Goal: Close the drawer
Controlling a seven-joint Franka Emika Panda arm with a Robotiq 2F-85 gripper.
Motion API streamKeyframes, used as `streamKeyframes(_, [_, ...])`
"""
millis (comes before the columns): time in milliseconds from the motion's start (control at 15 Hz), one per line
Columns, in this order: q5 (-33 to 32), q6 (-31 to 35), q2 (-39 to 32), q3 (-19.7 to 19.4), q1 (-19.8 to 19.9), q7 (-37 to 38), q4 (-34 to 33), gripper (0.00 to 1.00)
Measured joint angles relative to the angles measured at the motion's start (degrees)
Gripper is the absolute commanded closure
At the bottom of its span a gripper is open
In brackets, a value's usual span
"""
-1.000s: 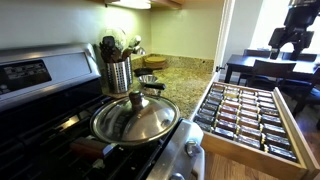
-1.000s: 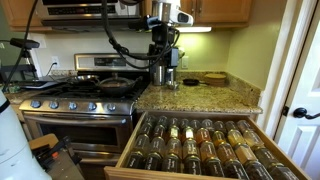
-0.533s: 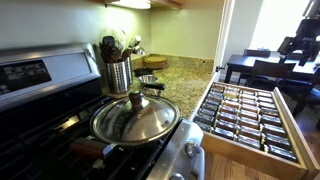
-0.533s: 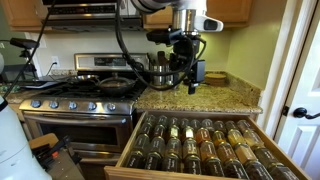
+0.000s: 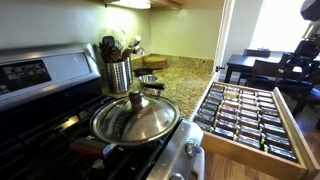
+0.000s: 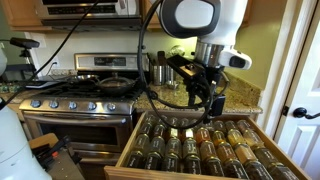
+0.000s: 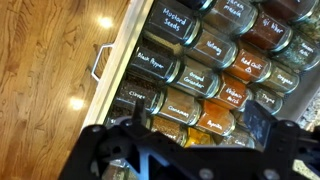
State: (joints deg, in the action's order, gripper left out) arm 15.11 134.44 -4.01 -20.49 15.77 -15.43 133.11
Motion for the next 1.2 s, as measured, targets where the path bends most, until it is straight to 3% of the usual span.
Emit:
streamKeyframes(667, [2.29, 2.46, -3.92, 1.38, 0.54, -0.25, -1.86, 0.0])
streamKeyframes(933, [8.33, 4.99, -8.67, 2.38, 3.04, -1.54, -2.12, 0.0])
streamKeyframes(1200, [9.49, 5.05, -14.32, 2.65, 6.17, -1.39, -3.62, 0.0])
